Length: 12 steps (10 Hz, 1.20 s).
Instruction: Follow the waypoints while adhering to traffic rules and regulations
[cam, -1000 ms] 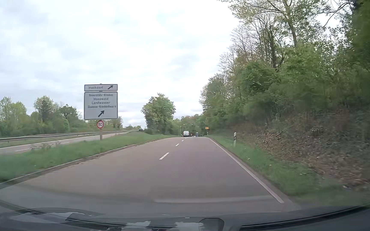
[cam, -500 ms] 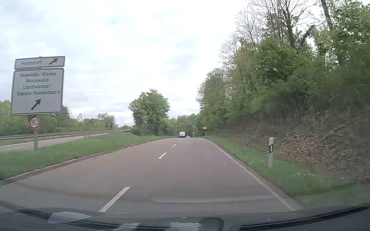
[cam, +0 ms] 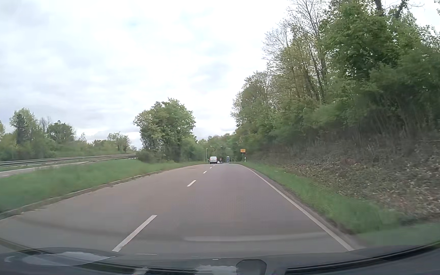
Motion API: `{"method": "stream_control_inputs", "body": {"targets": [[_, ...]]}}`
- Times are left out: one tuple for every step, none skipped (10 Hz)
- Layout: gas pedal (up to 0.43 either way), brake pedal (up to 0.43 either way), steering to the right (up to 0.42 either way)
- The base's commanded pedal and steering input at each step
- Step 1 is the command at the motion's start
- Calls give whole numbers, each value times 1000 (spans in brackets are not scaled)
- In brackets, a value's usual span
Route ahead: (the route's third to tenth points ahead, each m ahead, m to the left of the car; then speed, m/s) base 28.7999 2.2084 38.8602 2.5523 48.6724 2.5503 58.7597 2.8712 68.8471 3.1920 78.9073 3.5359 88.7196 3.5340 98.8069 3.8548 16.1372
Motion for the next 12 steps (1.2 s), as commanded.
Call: {"method": "stream_control_inputs", "body": {"targets": [[0, 0, 3], [0, 0, 3], [0, 0, 2], [0, 0, 1], [0, 0, 0], [0, 0, 0], [0, 0, -2], [0, 0, -3], [0, 0, -3], [0, 0, -3], [0, 0, -4], [0, 0, -4]]}}
